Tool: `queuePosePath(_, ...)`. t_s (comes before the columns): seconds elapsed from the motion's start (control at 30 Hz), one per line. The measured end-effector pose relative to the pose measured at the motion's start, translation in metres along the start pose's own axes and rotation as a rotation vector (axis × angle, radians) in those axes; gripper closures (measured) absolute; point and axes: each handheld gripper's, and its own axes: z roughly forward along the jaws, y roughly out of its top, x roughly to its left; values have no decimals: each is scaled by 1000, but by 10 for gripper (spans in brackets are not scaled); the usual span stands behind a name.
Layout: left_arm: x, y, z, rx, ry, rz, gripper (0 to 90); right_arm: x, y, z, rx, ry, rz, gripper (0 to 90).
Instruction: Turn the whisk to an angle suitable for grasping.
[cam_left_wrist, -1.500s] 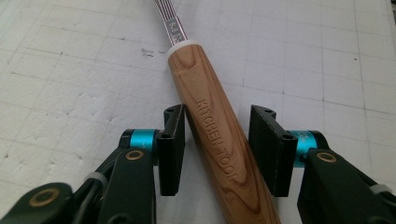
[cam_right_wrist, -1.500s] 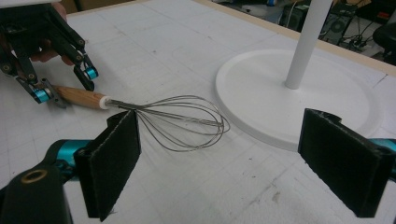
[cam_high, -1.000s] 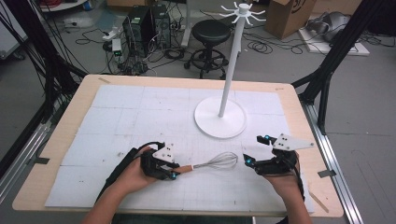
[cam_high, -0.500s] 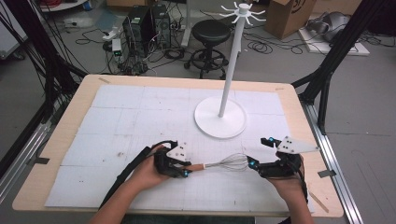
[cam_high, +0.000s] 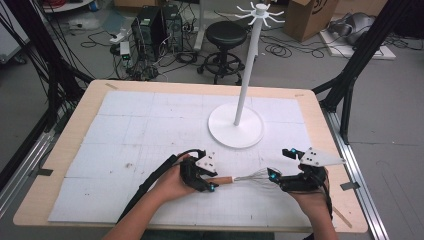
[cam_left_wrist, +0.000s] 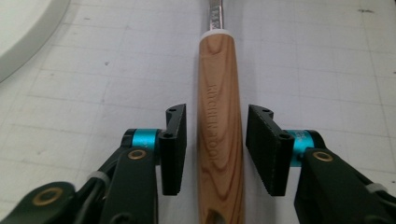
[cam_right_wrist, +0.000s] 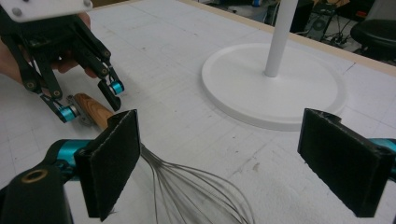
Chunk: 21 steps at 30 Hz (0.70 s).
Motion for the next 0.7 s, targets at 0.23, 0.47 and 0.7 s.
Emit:
queuePosePath(0.23,2,-12,-41,-147,29,-65,418,1,7,6,-11,17,-11,124)
queuePosePath(0.47,16,-42,-100,-322,95,-173,326,5,12,18,-1,49,-31,124)
queuePosePath(0.7,23,-71,-151,-450,154,-216,226,7,14,23,7,58,-39,124)
